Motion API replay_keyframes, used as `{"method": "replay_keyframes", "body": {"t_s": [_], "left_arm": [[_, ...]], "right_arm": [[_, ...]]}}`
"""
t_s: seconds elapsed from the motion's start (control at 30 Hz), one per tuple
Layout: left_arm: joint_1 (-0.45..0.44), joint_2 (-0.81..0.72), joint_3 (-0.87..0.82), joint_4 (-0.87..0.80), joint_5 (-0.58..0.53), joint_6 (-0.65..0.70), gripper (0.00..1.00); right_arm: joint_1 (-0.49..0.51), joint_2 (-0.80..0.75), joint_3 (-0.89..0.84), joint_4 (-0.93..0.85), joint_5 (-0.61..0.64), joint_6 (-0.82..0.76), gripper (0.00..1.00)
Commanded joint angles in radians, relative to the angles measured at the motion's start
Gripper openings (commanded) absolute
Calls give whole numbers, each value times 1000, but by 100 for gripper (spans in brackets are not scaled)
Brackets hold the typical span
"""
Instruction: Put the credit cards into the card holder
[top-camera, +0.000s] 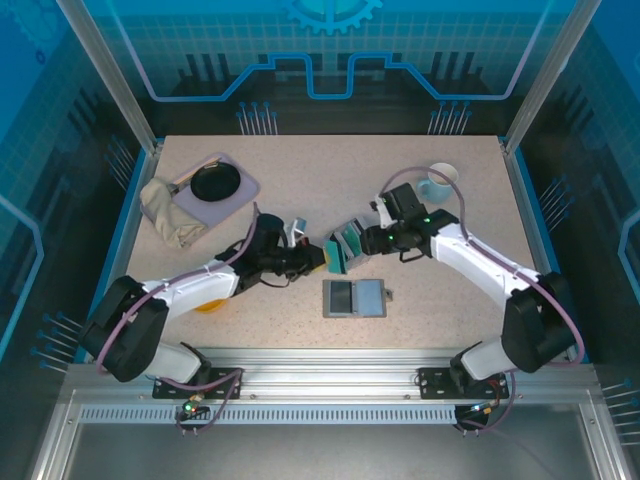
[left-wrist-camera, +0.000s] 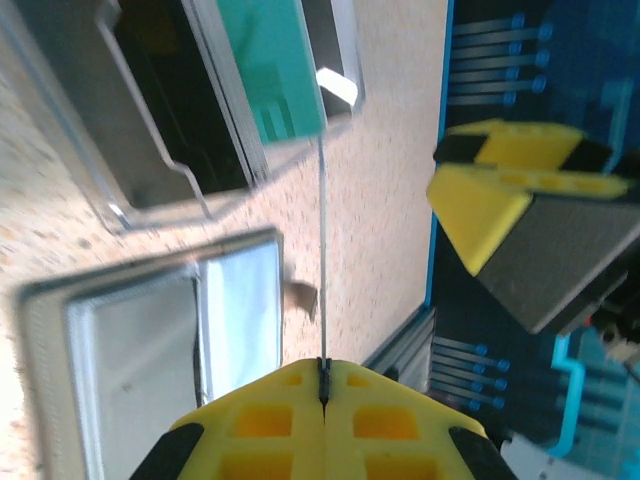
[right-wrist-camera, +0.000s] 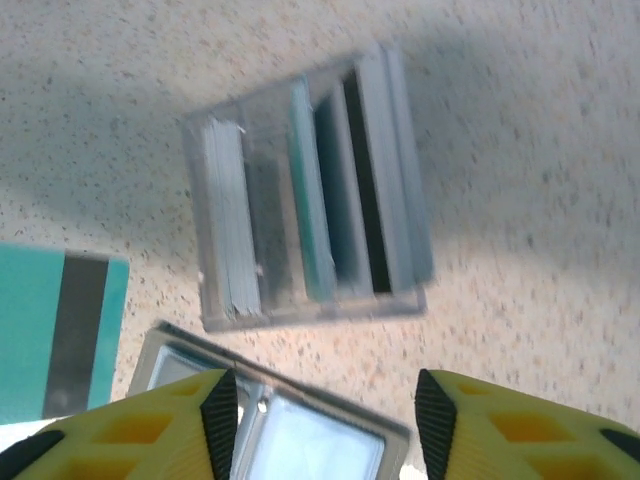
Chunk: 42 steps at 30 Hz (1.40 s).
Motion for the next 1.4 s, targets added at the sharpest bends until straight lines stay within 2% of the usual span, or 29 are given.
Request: {"method": "replay_keyframes", "body": {"t_s": [0.0, 0.13, 0.3, 0.63, 0.73, 0.8, 1.1, 1.37], "left_arm": [[-76, 43, -12, -2, -34, 64, 0], [-125, 77, -58, 69, -82, 42, 0], [-158, 108, -78, 107, -114, 26, 0], [-177, 156, -69, 106, -145, 43, 0], [-177, 168, -78, 128, -133, 40, 0], [-178, 173, -92, 153, -128, 23, 0], [-202, 235, -132, 287, -108, -36, 0], [-225, 273, -150, 386, -128, -88, 0]], "right_arm": [[-42, -27, -99, 5, -119, 107, 55], [-43, -49, -184, -11, -150, 126, 61], [-16, -47, -245, -58, -82, 132, 66], [26, 39, -265, -19, -74, 156, 65], [25, 60, -265, -10, -71, 158, 61], [24, 76, -269, 2, -76, 161, 52], [22, 109, -314, 49, -93, 191, 30], [22, 119, -333, 65, -101, 210, 20]]}}
